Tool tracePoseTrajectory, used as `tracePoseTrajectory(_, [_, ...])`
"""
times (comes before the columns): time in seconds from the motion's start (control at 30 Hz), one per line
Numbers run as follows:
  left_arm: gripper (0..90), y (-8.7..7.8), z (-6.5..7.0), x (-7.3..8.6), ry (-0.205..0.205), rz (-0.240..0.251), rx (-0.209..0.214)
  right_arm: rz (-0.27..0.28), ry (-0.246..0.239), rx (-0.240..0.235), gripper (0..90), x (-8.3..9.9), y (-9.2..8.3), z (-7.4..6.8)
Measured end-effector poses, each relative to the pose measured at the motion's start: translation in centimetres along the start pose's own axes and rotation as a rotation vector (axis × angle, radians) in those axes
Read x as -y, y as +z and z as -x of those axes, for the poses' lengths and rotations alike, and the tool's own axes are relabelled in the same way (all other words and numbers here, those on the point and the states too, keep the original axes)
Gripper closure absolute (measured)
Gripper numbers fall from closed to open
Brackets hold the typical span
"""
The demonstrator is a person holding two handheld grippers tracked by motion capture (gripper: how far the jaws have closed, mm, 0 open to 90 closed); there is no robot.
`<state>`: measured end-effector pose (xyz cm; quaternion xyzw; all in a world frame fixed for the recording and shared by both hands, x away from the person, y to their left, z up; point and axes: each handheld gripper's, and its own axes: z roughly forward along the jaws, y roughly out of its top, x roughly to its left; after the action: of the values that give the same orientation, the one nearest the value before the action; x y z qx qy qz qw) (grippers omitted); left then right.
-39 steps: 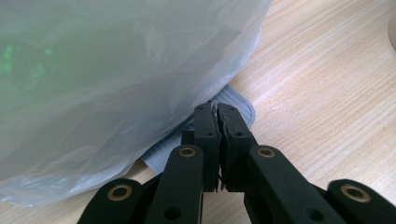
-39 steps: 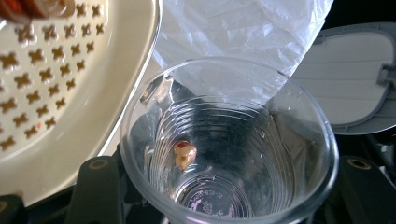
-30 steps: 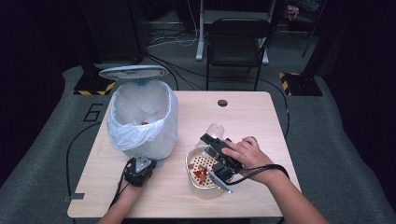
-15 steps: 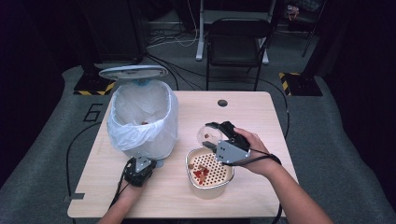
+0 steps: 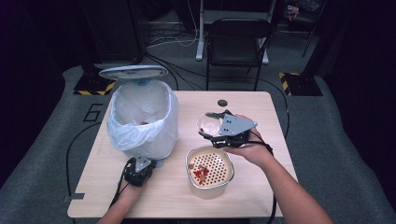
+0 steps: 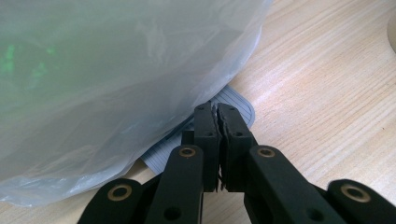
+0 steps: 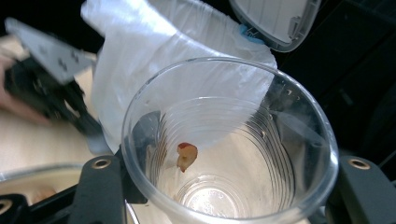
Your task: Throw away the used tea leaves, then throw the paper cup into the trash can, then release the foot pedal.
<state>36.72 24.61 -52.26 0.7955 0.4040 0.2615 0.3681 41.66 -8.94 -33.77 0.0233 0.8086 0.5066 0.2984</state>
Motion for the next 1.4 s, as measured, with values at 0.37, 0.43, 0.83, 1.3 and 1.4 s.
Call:
tracePoseTrajectory(0.37, [86.8, -0.1, -0.2, -0.1, 0.03, -0.004, -0.012, 0.037, 0.192, -0.042, 37.9, -2.5, -0.6, 1.9])
tracePoseTrajectory(0.43, [86.8, 0.0, 0.0, 0.0, 0.003, -0.002, 0.0, 0.043, 0.206, -0.04, 37.8, -3.1, -0.6, 2.1])
tracePoseTrajectory(0.83, [86.8, 0.0, 0.0, 0.0, -0.012, -0.002, 0.0, 0.018, 0.326, -0.059, 37.7, -7.8, 1.1, 3.4])
tracePoseTrajectory(1.3, [86.9, -0.1, -0.3, -0.1, 0.026, -0.003, -0.006, -0.004, 0.391, -0.096, 37.0, -11.9, 6.1, 3.8])
tracePoseTrajectory(1.4, [86.9, -0.1, -0.2, -0.1, 0.023, 0.0, -0.013, -0.004, 0.386, -0.11, 36.5, -12.3, 7.2, 3.7])
